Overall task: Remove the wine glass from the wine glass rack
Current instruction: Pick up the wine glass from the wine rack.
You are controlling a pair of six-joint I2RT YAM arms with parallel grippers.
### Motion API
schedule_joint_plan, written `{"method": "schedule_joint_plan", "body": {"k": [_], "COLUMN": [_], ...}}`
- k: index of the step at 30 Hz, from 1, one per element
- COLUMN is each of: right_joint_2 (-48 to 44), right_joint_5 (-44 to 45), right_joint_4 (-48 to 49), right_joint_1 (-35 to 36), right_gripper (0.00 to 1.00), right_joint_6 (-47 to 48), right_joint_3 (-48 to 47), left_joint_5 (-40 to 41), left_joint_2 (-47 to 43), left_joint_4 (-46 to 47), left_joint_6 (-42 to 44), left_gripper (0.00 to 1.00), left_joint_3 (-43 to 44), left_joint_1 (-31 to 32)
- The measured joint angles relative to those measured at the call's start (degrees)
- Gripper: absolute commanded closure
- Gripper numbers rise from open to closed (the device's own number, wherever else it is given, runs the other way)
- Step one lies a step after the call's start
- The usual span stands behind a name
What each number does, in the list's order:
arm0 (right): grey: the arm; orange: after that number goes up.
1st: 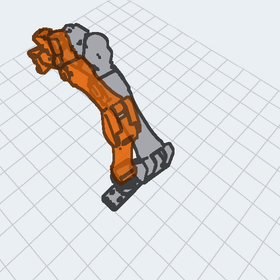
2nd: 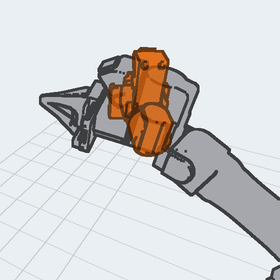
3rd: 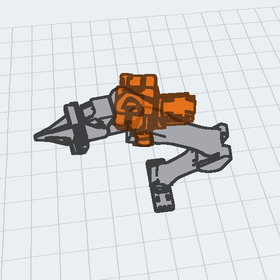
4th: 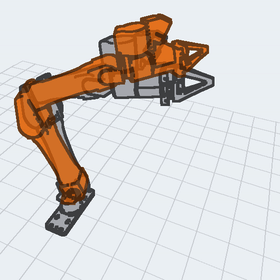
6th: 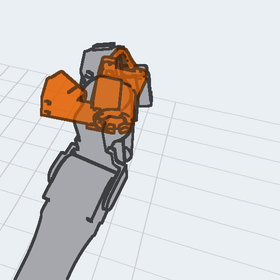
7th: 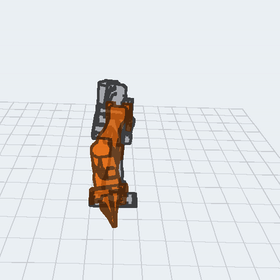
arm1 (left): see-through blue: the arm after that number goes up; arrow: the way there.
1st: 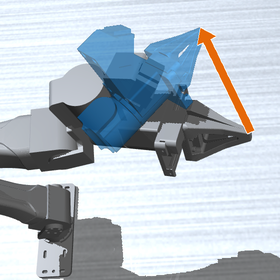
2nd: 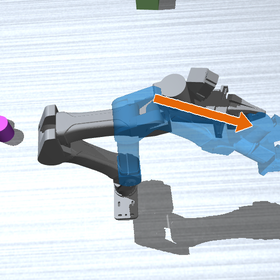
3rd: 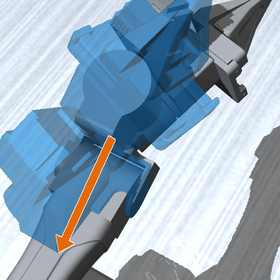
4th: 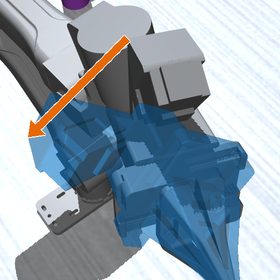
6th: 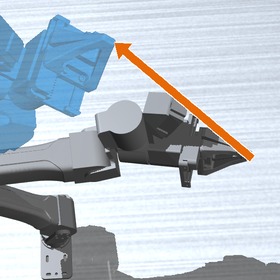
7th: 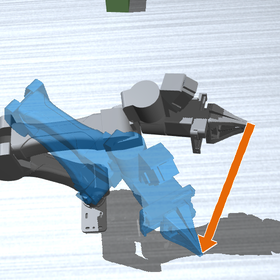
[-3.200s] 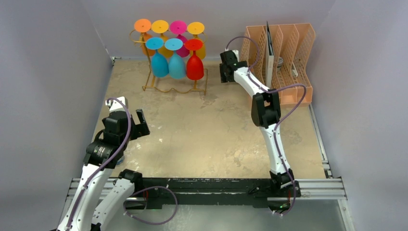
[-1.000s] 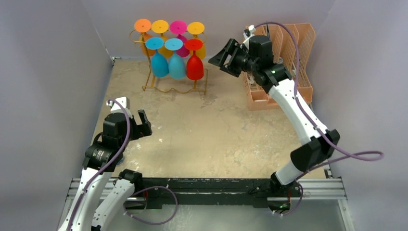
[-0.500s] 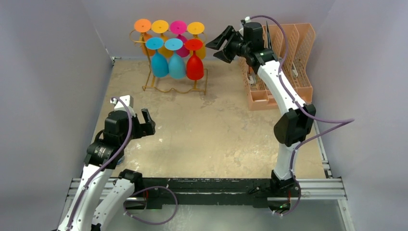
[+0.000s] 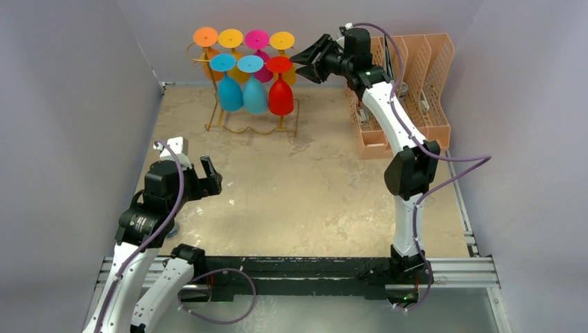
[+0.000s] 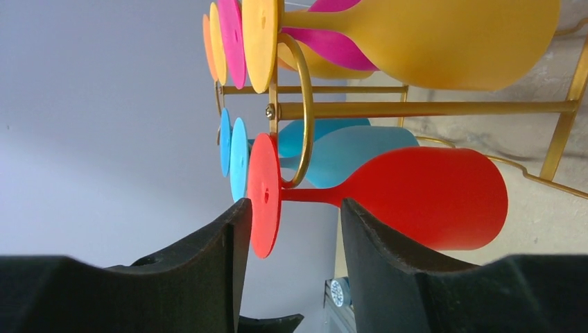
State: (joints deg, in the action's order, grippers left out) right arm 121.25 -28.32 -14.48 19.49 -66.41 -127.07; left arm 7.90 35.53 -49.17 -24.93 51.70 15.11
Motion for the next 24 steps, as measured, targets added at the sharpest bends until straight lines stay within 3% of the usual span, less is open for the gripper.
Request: {"method": "schedule_joint_plan", "body": {"k": [7,12,24], "right_joint_2": [-0.2,-0.2,-0.2], "right_joint_5": [-1.1,-1.5,-2.8], "right_joint_4": [-0.8,-1.9,-0.7], "right_joint_1": [0.0,0.0,0.0], "right_gripper": [0.5,0.55,0.61], "right_joint_6": [0.0,-0.1,-1.5], "right_joint_3": [0.0,0.0,0.1], "left_joint_5": [0.3,0.2,-0.2], "left_joint_2": [0.0,0.9,-3.7], "left_joint_4": [-0.1,-0.1,0.2], "left_joint_6": [0.5,0.7,0.5], "left_gripper": [0.0,0.0,0.0], "left_joint_3": [0.0,-0.1,-2.5], "left_joint_1": [0.0,0.0,0.0]}}
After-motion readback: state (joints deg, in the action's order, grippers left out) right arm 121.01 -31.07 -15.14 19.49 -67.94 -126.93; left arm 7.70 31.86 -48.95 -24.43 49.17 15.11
